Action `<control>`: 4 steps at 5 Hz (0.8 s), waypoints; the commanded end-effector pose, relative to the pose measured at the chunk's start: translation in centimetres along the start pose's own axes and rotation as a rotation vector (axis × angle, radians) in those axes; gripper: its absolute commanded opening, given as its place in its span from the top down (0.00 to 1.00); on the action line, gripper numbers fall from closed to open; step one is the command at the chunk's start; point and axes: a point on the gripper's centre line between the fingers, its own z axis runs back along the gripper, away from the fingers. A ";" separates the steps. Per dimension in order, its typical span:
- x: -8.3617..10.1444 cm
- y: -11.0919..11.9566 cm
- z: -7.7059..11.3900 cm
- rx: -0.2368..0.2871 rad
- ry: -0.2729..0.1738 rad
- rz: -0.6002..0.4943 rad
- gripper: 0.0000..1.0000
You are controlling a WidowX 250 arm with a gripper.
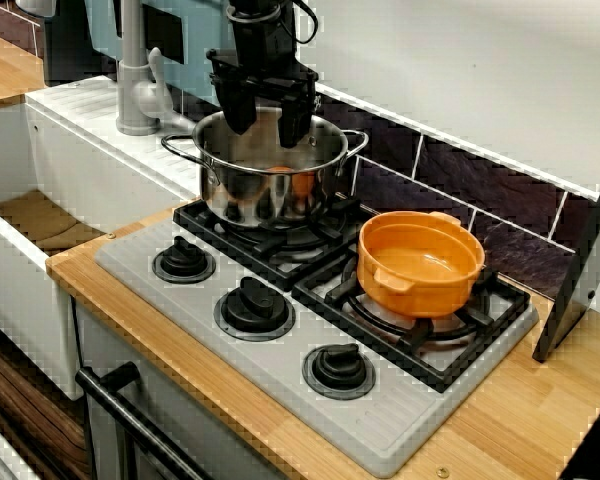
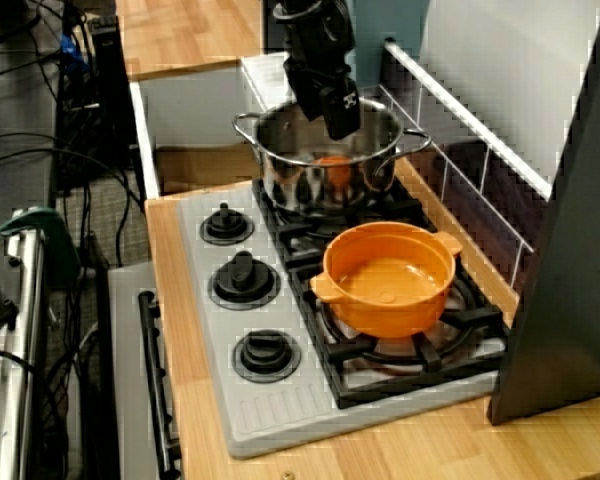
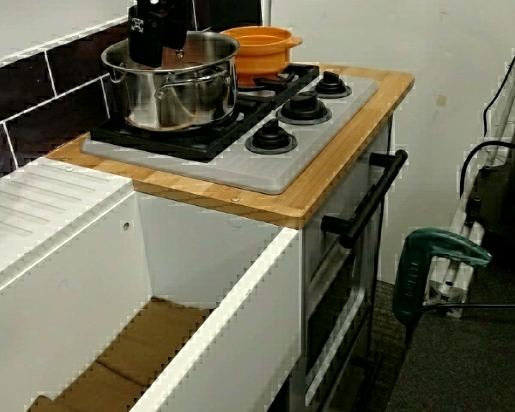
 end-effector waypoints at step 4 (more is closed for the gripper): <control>-1.0 0.6 -2.7 0.042 0.048 0.003 0.00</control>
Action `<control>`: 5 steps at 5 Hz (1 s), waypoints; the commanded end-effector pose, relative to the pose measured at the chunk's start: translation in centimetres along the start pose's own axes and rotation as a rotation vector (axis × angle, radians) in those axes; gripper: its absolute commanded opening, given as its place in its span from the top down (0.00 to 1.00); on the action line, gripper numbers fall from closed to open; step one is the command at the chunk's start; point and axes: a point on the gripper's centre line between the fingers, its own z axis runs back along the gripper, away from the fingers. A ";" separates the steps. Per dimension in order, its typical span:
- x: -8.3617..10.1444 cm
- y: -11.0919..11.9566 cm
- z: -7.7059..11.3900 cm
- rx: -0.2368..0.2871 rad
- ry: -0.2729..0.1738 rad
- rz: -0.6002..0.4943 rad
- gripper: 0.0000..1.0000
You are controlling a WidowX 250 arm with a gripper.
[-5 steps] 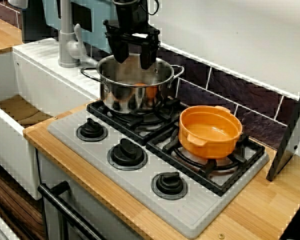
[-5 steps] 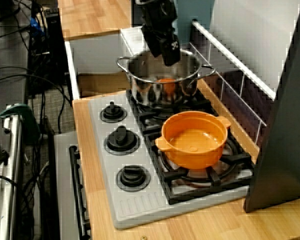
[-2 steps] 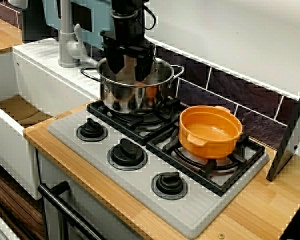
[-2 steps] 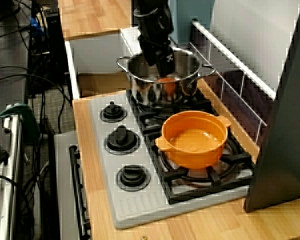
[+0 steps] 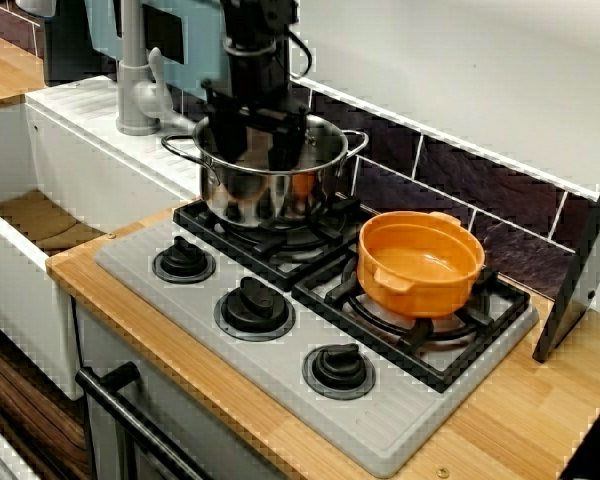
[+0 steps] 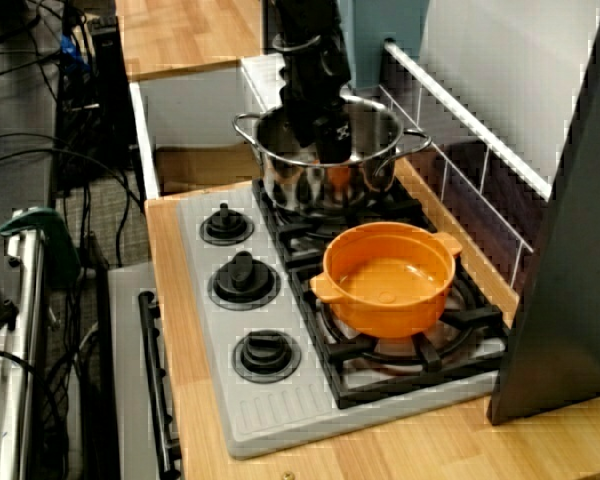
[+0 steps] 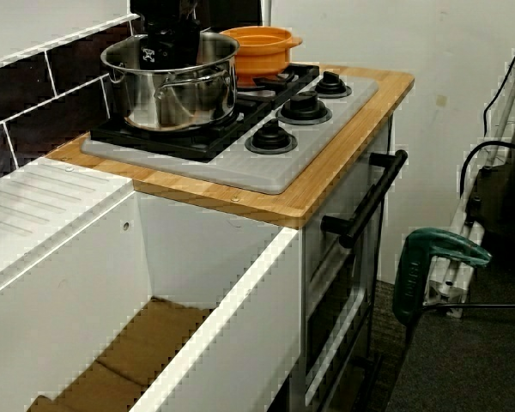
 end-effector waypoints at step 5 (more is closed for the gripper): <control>1.1 1.1 1.9 0.002 0.015 0.049 0.00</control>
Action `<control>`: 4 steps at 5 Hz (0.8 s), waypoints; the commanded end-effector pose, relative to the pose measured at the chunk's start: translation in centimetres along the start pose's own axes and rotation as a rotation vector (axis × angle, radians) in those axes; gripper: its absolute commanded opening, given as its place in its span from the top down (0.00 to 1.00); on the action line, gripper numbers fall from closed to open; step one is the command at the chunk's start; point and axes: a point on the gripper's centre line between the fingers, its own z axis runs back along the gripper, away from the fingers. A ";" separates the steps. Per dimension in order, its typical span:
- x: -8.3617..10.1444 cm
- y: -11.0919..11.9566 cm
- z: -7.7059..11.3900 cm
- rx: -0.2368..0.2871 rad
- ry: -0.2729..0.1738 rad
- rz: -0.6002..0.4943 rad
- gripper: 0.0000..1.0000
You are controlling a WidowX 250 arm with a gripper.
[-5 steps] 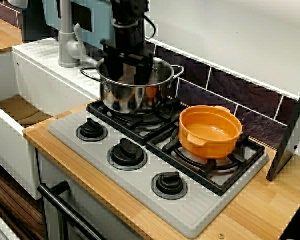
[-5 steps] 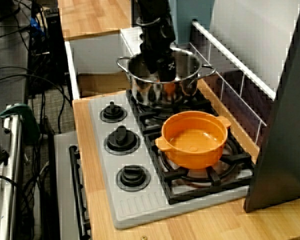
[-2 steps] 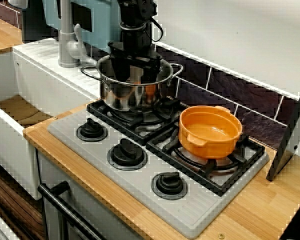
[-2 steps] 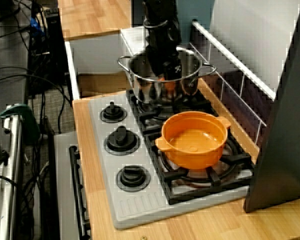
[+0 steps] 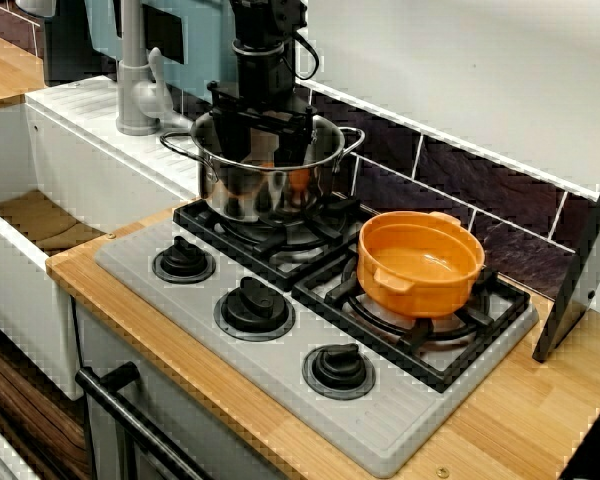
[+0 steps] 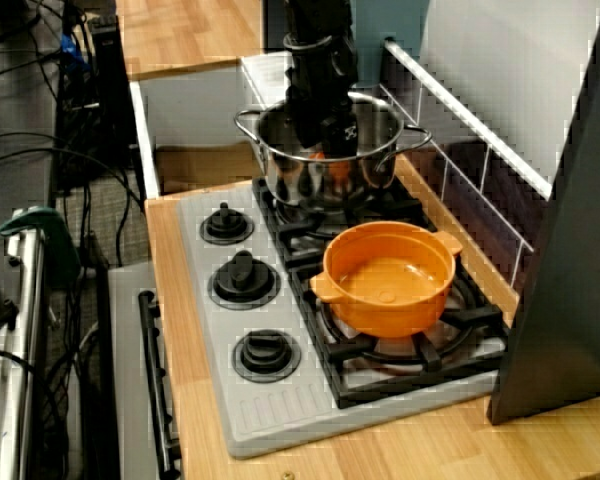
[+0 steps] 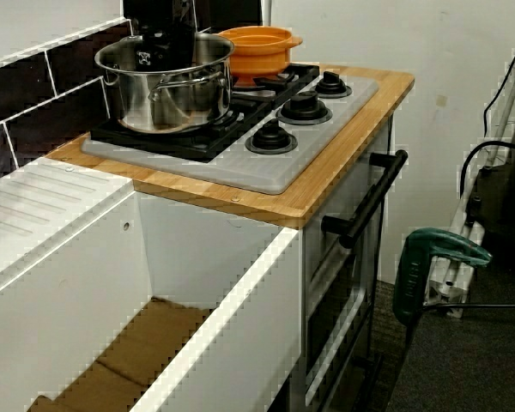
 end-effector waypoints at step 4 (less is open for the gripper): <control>1.8 1.1 6.5 -0.078 -0.053 0.057 0.00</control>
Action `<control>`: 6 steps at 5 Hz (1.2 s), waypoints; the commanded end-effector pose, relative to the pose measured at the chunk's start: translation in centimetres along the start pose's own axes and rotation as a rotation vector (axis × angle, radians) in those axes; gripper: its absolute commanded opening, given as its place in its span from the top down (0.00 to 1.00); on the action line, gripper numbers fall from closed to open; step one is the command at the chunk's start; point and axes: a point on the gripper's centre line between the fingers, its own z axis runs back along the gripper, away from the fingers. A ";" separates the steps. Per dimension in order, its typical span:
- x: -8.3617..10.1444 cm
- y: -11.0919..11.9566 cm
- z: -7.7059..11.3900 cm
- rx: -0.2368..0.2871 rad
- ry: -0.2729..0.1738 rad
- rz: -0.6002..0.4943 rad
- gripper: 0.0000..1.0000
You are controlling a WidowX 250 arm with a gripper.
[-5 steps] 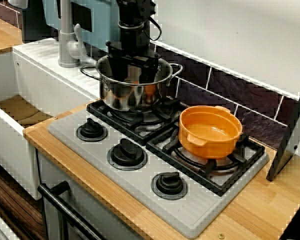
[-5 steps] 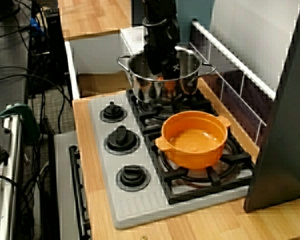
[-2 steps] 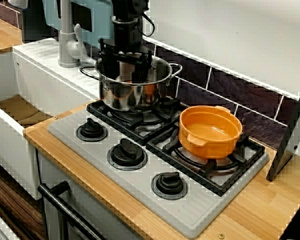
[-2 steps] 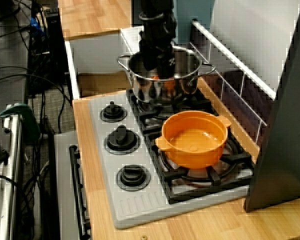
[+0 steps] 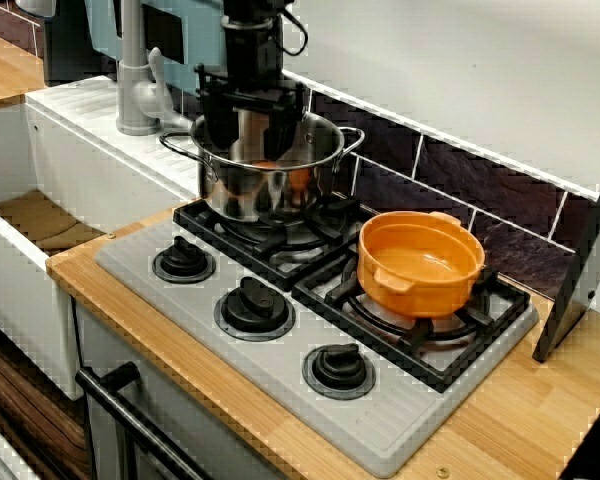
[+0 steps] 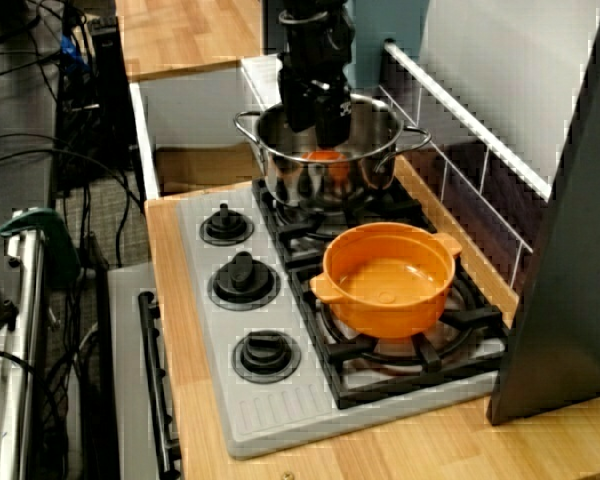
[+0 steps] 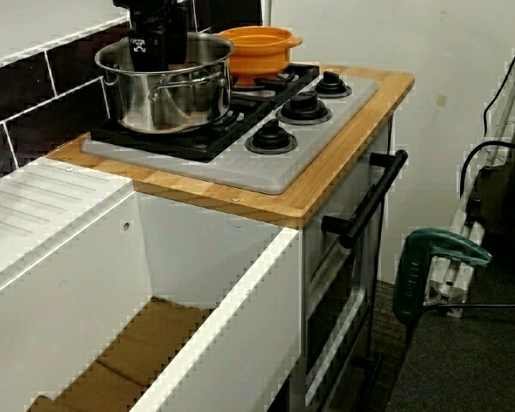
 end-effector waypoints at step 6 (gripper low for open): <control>-4.2 -6.7 8.0 -0.093 -0.248 -0.239 0.00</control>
